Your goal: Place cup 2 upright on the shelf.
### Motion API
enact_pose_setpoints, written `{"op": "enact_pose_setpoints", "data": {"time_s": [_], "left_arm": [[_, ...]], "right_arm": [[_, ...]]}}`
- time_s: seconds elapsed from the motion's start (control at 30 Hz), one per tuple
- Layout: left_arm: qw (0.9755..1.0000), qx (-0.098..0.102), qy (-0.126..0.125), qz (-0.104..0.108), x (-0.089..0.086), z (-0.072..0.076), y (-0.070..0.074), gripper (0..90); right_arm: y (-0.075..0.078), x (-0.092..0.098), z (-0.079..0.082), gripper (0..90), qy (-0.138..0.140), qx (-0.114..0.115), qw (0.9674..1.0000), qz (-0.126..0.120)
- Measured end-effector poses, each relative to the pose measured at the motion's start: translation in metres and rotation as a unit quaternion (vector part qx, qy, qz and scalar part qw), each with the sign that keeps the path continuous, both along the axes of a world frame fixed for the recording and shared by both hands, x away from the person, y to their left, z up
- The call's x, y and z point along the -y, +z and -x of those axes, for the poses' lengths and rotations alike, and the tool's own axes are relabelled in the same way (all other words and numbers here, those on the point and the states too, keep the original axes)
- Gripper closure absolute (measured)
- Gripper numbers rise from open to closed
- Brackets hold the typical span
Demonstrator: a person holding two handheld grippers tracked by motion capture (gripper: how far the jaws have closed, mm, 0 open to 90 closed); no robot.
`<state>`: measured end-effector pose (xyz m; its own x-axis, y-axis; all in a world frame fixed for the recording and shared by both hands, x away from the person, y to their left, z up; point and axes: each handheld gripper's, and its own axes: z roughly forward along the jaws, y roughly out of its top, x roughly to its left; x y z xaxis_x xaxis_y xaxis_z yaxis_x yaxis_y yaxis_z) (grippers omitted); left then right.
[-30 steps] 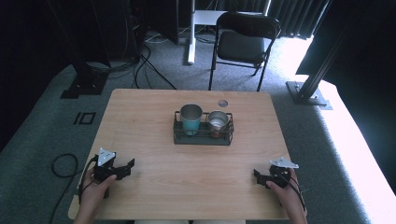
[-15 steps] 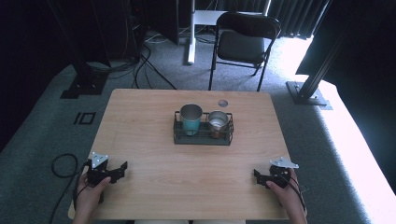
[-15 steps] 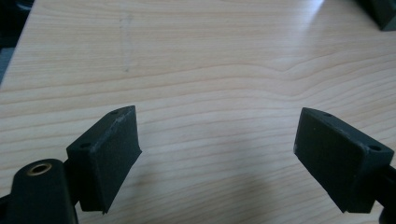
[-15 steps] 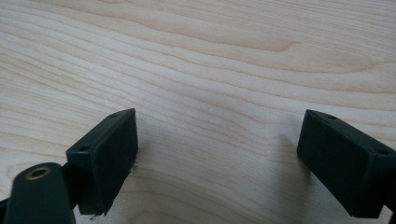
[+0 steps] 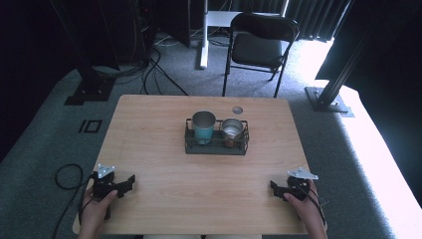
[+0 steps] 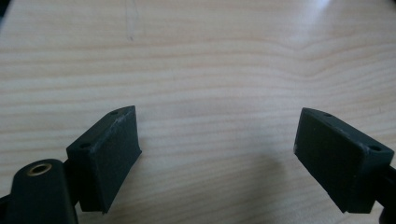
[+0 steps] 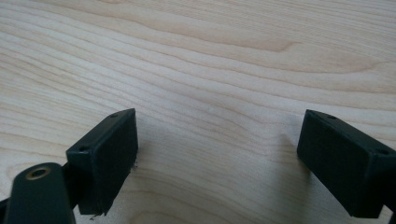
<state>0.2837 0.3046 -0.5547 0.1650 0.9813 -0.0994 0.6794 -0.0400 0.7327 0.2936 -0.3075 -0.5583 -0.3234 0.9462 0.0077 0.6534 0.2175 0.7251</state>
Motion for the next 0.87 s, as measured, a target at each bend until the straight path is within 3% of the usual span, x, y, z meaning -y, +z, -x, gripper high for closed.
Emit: {"op": "enact_pose_setpoints", "data": {"time_s": [0.17, 0.23, 0.27, 0.3, 0.67, 0.87], "left_arm": [[1.0, -0.002, -0.003, -0.009, 0.002, -0.001, 0.0, 14.7], [0.9991, -0.007, -0.003, -0.041, 0.008, -0.002, 0.0, 14.7], [0.9991, -0.007, -0.003, -0.041, 0.008, -0.002, 0.0, 14.7], [0.9985, -0.008, -0.006, -0.053, 0.011, -0.003, -0.001, 14.7], [0.9984, -0.01, 0.02, -0.053, 0.015, -0.008, -0.001, 14.5], [0.9983, -0.01, 0.02, -0.053, 0.015, -0.008, -0.001, 14.5]], "right_arm": [[0.0, 0.0, 0.0, 12.0, 0.0, 0.0, 1.0, 0.0], [0.0, 0.0, 0.0, 12.0, 0.0, 0.0, 1.0, 0.0], [0.0, 0.0, 0.0, 12.0, 0.0, 0.0, 1.0, 0.0], [0.0, 0.0, 0.0, 12.0, 0.0, 0.0, 1.0, 0.0], [0.0, 0.0, 0.0, 11.9, 0.0, 0.0, 1.0, 0.0], [0.0, 0.0, 0.0, 12.0, 0.0, 0.0, 1.0, 0.0]]}}
